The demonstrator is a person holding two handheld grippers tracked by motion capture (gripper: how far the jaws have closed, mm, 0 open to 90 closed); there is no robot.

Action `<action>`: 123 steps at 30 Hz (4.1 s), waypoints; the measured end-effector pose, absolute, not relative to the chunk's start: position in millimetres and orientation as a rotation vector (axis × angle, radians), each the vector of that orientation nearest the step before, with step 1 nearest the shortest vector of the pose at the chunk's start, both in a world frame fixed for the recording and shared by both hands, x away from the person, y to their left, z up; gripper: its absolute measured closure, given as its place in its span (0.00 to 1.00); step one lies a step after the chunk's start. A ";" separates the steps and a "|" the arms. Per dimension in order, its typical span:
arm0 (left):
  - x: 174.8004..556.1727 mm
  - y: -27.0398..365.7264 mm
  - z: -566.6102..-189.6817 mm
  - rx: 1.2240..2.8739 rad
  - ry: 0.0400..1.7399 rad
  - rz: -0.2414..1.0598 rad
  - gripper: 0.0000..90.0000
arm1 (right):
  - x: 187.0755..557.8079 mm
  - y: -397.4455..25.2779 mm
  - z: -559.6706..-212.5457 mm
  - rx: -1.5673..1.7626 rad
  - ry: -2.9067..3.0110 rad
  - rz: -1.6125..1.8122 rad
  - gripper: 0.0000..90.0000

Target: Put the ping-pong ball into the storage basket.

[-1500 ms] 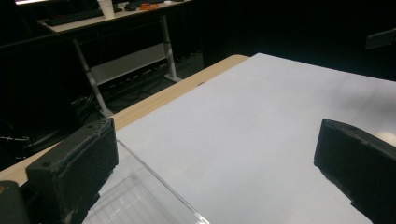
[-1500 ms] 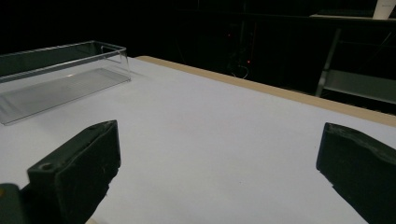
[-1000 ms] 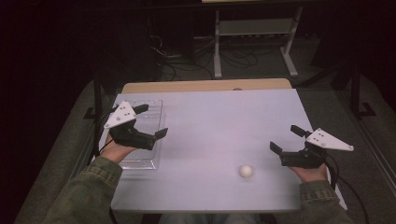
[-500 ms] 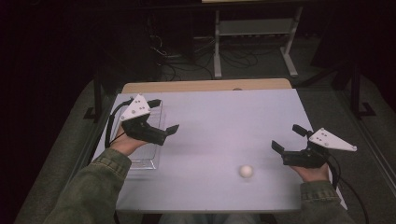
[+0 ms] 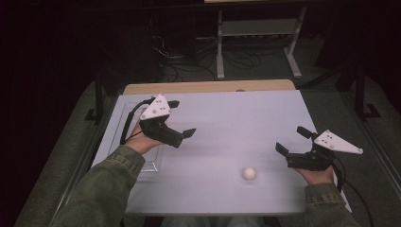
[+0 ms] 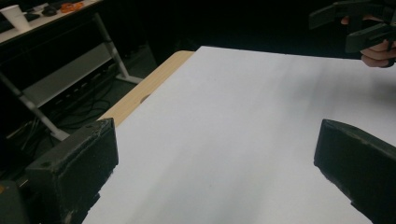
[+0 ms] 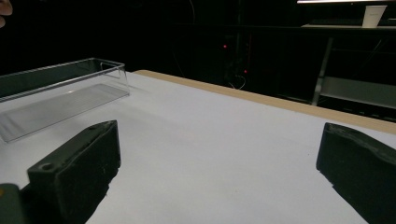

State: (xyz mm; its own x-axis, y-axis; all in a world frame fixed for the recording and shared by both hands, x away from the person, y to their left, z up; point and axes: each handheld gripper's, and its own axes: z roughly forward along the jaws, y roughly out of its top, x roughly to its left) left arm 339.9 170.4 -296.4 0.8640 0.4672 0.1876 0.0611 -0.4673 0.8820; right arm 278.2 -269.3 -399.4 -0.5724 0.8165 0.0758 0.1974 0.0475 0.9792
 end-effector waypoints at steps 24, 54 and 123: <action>347.2 134.1 -314.2 2.101 0.303 0.419 0.00 | 278.2 -270.3 -400.7 1.022 1.807 1.555 0.00; 349.9 98.3 -333.1 2.130 0.242 0.325 0.00 | 278.3 -271.4 -401.5 1.021 1.811 1.558 0.00; 334.7 18.3 -389.8 2.416 0.023 0.114 0.00 | 278.1 -271.3 -402.7 1.027 1.824 1.553 0.00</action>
State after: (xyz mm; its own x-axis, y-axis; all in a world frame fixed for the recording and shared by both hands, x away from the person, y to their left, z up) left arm 334.7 18.3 -389.8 0.9960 0.0481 0.0758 -0.0141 -0.7498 0.6615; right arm 278.1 -271.3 -402.7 -0.5712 0.8169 0.0797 0.2089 0.0508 0.9766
